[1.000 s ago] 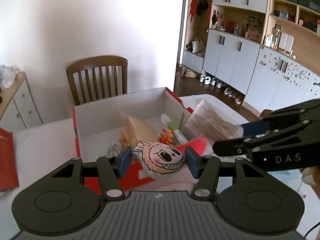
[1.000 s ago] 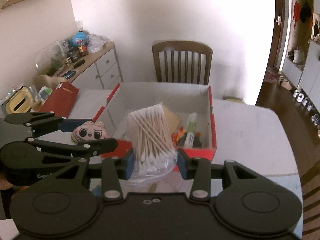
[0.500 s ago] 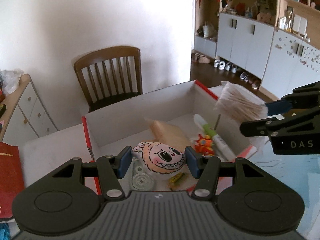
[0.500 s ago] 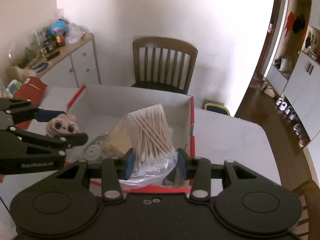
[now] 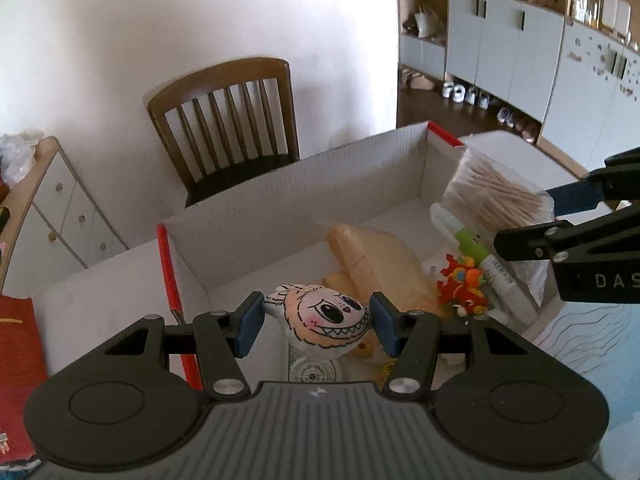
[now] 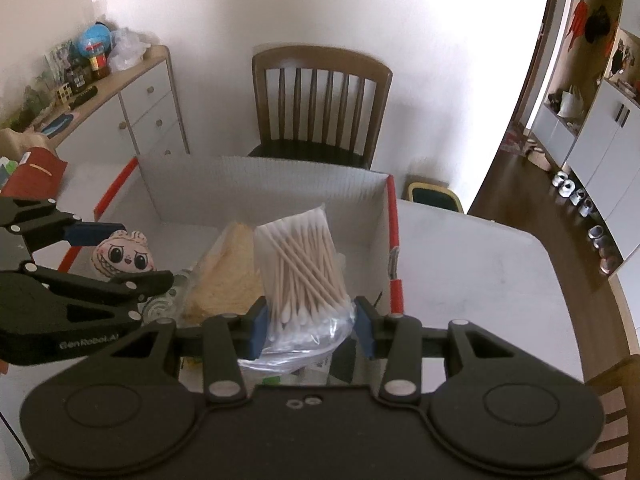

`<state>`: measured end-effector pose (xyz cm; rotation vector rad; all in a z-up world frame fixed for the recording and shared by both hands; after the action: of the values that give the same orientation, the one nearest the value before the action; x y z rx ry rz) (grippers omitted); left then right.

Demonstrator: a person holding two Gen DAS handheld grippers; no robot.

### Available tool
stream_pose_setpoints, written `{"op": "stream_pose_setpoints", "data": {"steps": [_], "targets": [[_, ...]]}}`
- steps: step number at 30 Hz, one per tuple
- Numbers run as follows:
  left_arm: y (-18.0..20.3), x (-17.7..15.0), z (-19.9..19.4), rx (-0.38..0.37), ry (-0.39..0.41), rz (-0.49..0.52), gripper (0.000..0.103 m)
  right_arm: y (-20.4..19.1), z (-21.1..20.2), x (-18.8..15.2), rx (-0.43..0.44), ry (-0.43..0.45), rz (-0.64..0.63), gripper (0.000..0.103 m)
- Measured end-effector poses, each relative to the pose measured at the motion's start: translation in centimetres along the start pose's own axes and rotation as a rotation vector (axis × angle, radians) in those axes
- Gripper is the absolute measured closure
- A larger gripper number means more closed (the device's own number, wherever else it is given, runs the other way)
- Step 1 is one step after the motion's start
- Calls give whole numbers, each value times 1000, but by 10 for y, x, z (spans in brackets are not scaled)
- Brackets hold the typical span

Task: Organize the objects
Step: 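Carry the fish plush in the left gripper and swab bag in the right into the red box, then open both grippers to drop the plush and swab bag, then withdraw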

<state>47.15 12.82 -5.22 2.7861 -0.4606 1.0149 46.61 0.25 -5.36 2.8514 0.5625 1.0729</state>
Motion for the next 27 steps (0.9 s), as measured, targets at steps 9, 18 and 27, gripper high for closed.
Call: {"op": "stream_pose_setpoints", "data": {"steps": [9,18,27], "targets": [[3,-1,25,-7,-62,42,46,-13,22,-5,-4,-43,-24,59],[5,-4,39,-11,-86,50,46,-18,36,-19,-23,-78,-64,56],[-5,-6,41,-21,-95,14,40,-16,33,-21,0,-71,-60,43]]}}
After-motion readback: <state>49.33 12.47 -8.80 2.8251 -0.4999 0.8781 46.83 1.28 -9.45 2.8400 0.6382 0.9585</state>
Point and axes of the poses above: each gripper's, at about its wrist camera, not at the fingertips, and z roughly the way its jaws point, y to its right, x to its top, the point moved 2 cm from there along z, roughly the way its jaws point, and after that the axes turned 11 degrees about -x, right-handed, at the moved point
